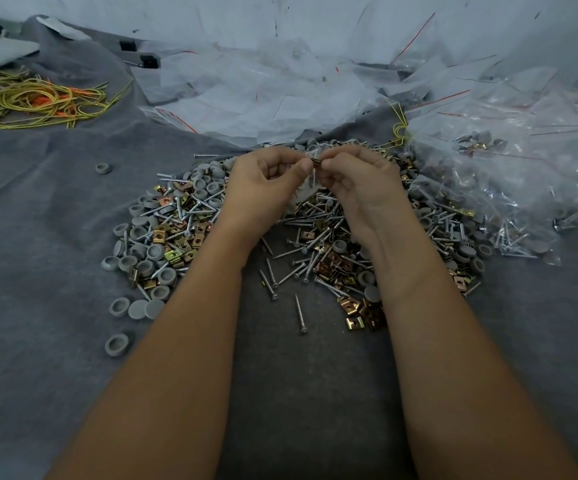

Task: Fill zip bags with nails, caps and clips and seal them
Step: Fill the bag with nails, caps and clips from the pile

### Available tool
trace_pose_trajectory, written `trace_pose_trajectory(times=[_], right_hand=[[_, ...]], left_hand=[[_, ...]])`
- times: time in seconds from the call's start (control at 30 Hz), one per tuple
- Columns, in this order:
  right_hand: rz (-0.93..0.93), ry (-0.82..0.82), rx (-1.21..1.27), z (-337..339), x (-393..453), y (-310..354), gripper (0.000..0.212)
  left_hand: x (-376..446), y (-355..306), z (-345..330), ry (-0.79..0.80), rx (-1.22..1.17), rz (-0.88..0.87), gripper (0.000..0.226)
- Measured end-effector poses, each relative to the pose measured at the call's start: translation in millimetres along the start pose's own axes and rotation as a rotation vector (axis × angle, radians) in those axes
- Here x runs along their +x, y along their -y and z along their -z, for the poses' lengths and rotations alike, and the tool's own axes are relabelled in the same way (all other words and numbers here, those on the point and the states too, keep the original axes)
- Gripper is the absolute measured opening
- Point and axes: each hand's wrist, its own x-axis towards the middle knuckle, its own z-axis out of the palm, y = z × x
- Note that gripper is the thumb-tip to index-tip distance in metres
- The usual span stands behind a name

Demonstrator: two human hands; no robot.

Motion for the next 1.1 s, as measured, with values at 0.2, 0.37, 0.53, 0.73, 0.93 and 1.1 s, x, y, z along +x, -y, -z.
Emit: trace_pose_trajectory(times=[0.2, 0.37, 0.53, 0.73, 0.93, 1.1], right_hand=[[-0.016, 0.023, 0.037, -0.8, 0.1, 0.1, 0.028], [0.101, 0.006, -0.139, -2.4, -2.3, 0.5, 0.021], [0.271, -0.049, -0.550, -0.9, -5.2, 1.6, 0.025], [0.383, -0.046, -0.728, -1.5, -5.3, -0.2, 0.021], [0.456, 0.060, -1.023, -2.0, -6.0, -8.9, 0.018], [0.412, 0.087, -0.985, -0.5, -5.4, -8.8, 0.041]], left_hand=[[-0.3, -2.9, -1.4, -0.034, -0.032, 0.039, 0.016], [0.7, -2.8, 0.9, -0.079, -0.085, 0.075, 0.012], [6.3, -0.8, 2.2, -0.145, -0.149, 0.152, 0.035], [4.7, 1.1, 1.3, -0.126, -0.003, 0.154, 0.016], [2.8, 0.7, -1.1, -0.165, 0.079, 0.030, 0.028], [1.8, 0.8, 0.4, -0.237, 0.070, -0.074, 0.014]])
